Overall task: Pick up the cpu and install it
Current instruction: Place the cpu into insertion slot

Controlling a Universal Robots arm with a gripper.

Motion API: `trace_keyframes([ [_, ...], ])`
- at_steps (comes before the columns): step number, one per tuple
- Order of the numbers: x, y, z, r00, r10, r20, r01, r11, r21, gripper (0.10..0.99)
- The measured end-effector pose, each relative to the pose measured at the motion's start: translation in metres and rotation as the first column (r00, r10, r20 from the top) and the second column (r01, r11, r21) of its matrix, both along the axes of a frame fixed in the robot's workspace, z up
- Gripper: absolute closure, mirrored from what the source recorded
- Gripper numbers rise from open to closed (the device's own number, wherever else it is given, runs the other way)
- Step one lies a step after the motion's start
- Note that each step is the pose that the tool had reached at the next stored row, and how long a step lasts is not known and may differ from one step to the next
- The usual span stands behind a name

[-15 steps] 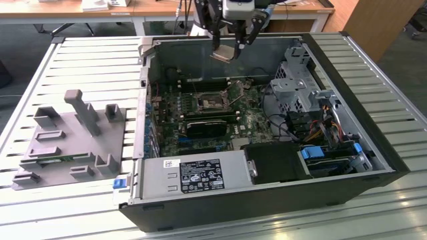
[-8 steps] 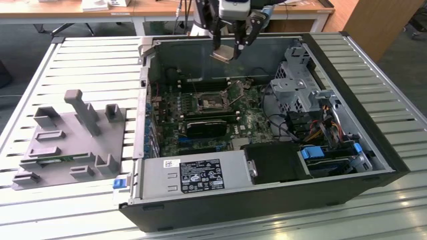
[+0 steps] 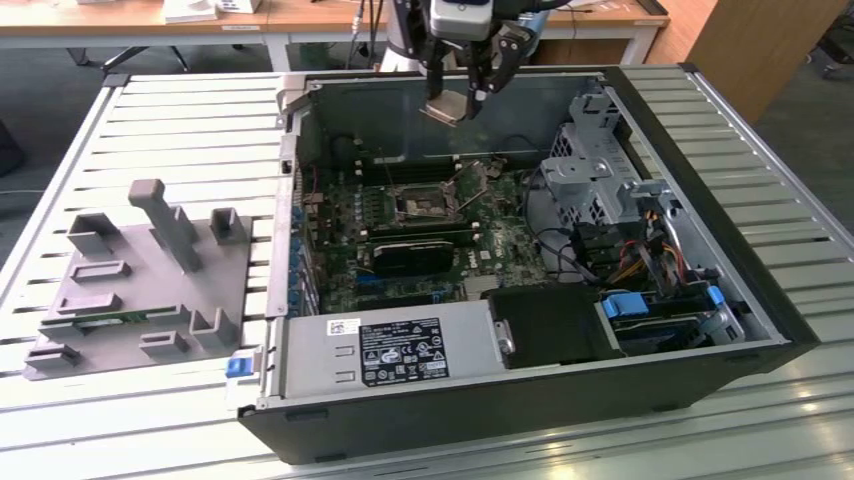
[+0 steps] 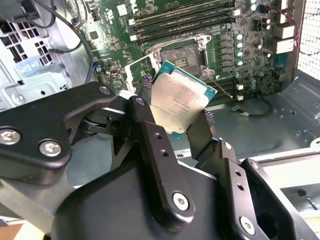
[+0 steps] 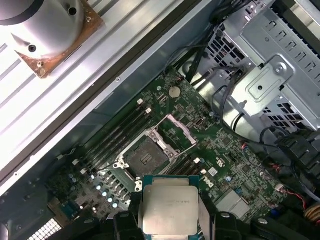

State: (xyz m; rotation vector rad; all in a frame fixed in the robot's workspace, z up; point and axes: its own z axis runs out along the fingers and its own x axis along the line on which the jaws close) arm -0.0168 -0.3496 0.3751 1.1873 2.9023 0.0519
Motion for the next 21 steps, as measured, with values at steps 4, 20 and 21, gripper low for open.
trace_keyframes([
  [4, 0.0000, 0.0000, -0.0001, 0.9995, -0.030, 0.0000, 0.030, 0.9995, 0.000, 0.553],
  [20, 0.0000, 0.0000, -0.0008, 0.9893, -0.146, 0.0000, 0.146, 0.9893, -0.001, 0.553],
  [21, 0.0000, 0.0000, -0.0008, 0.9881, -0.154, 0.0000, 0.154, 0.9881, -0.001, 0.553],
])
